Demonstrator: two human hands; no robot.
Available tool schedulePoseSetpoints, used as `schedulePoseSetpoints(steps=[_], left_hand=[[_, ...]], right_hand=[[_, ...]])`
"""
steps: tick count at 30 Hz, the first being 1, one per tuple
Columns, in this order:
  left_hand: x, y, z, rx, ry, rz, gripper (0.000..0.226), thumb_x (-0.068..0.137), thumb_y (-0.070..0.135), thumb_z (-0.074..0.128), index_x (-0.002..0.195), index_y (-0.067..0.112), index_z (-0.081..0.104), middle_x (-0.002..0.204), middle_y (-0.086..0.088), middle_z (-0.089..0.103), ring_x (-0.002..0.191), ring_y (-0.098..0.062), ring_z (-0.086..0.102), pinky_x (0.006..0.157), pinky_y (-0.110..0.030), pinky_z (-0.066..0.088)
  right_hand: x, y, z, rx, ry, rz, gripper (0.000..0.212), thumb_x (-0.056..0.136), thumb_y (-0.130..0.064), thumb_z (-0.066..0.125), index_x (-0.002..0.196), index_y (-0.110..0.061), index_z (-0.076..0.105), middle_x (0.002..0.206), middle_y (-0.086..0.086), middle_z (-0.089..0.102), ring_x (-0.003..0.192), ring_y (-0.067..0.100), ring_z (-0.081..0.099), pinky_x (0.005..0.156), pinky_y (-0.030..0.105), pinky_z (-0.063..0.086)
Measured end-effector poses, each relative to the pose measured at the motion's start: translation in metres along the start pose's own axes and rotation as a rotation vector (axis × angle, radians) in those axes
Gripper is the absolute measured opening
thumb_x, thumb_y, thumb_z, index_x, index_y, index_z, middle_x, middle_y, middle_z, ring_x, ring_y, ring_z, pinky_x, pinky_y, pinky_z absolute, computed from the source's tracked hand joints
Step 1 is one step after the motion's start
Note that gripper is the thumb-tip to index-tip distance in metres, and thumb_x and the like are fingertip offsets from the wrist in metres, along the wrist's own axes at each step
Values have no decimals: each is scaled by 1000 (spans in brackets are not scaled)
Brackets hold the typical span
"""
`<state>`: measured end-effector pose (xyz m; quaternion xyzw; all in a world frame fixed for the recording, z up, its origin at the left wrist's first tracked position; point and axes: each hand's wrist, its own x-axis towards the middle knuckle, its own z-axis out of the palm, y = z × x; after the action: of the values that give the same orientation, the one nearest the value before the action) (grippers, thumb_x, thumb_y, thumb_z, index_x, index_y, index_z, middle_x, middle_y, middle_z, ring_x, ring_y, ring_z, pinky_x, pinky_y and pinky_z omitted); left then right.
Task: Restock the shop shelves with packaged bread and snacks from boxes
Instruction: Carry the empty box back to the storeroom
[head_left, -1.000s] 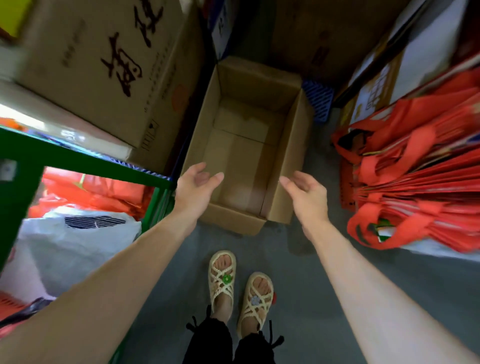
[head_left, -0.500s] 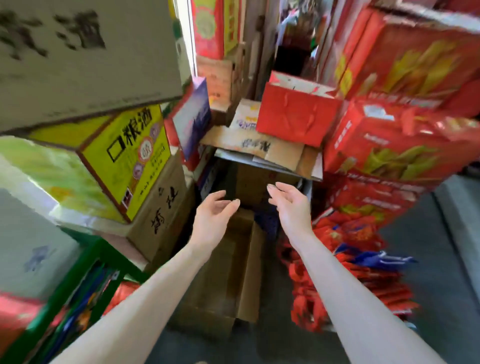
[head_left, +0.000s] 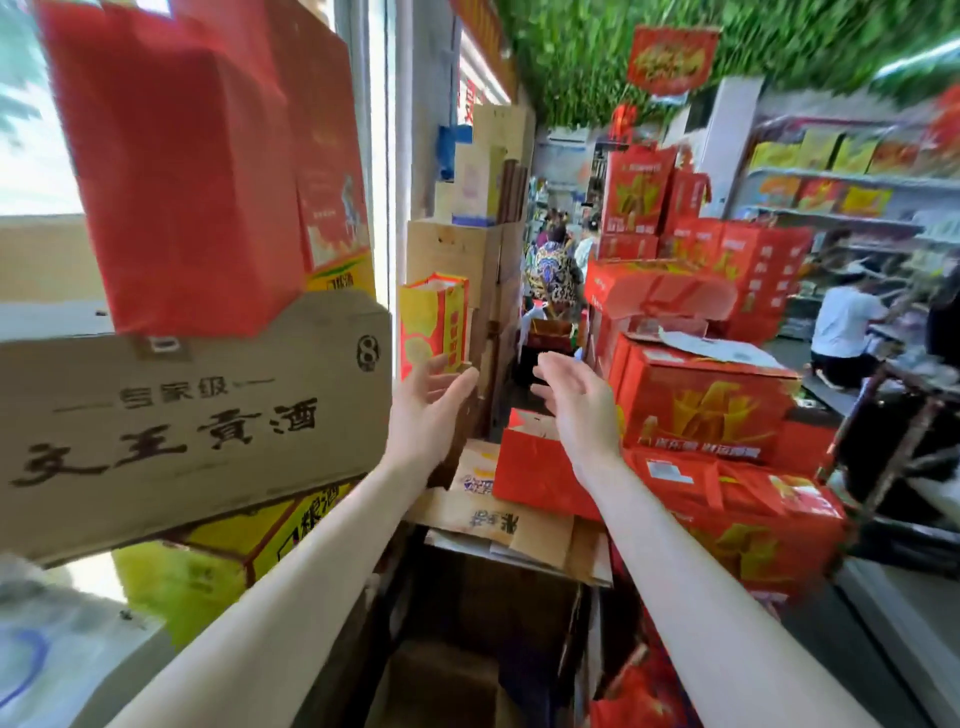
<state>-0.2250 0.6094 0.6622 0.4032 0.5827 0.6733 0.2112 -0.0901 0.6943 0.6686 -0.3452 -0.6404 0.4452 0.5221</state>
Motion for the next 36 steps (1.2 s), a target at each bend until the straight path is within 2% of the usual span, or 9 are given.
schedulePoseSetpoints(steps=[4, 9, 12, 14, 16, 25, 28, 31, 36], left_hand=[[12, 38, -22, 28, 44, 102, 35, 91, 32, 65, 124, 22, 56, 101, 8, 65, 87, 3, 61, 61, -5, 46], [15, 71, -54, 115, 146, 205, 42, 92, 32, 64, 130, 17, 55, 98, 13, 63, 85, 8, 60, 61, -1, 44], [8, 85, -71, 183, 242, 255, 40, 91, 32, 65, 127, 18, 56, 97, 13, 64, 90, 4, 60, 62, -2, 44], [4, 92, -82, 234, 315, 281, 39, 90, 33, 66, 126, 19, 57, 97, 11, 65, 92, 0, 61, 65, -3, 44], [-12, 98, -85, 295, 465, 312, 41, 90, 34, 66, 127, 19, 57, 97, 10, 65, 90, 0, 61, 67, -3, 45], [-99, 116, -90, 459, 810, 291, 40, 88, 29, 67, 123, 13, 57, 97, 3, 69, 89, -8, 67, 75, -18, 54], [-146, 130, -95, 518, 969, 256, 30, 90, 25, 66, 118, 17, 58, 94, 7, 65, 86, 0, 62, 70, -7, 49], [-190, 142, -103, 586, 1076, 207, 37, 91, 29, 63, 125, 16, 56, 98, 6, 61, 86, 8, 56, 67, -2, 46], [-267, 168, -108, 682, 1277, 180, 42, 91, 30, 64, 127, 11, 56, 105, 2, 62, 92, -8, 60, 64, -3, 46]], right_hand=[[10, -32, 16, 47, -34, -84, 39, 89, -46, 62, 116, -18, 66, 115, 0, 69, 108, 17, 65, 100, 41, 49], [17, -61, 43, 115, -133, -187, 30, 93, -38, 59, 113, -15, 66, 106, -3, 69, 97, 2, 63, 85, 18, 52], [20, -70, 66, 183, -212, -222, 31, 93, -40, 60, 110, -15, 68, 108, 0, 70, 101, 11, 65, 95, 35, 51], [23, -77, 82, 226, -288, -211, 39, 87, -51, 62, 111, -20, 68, 110, -2, 70, 107, 14, 64, 99, 39, 49], [22, -82, 93, 243, -445, -241, 39, 89, -52, 60, 113, -22, 66, 109, -7, 69, 109, 11, 62, 100, 37, 48], [-18, -98, 110, 388, -786, -297, 38, 94, -42, 56, 121, -17, 62, 114, -3, 68, 105, 7, 63, 97, 30, 49], [-52, -110, 116, 453, -928, -250, 34, 94, -40, 57, 118, -17, 63, 104, -6, 70, 95, 6, 66, 92, 30, 51], [-91, -122, 124, 515, -1030, -212, 15, 94, -35, 59, 104, -25, 64, 94, -7, 70, 89, 11, 68, 88, 34, 52], [-160, -156, 125, 648, -1185, -193, 28, 95, -25, 58, 116, -7, 65, 103, 3, 68, 85, 5, 65, 83, 28, 53]])
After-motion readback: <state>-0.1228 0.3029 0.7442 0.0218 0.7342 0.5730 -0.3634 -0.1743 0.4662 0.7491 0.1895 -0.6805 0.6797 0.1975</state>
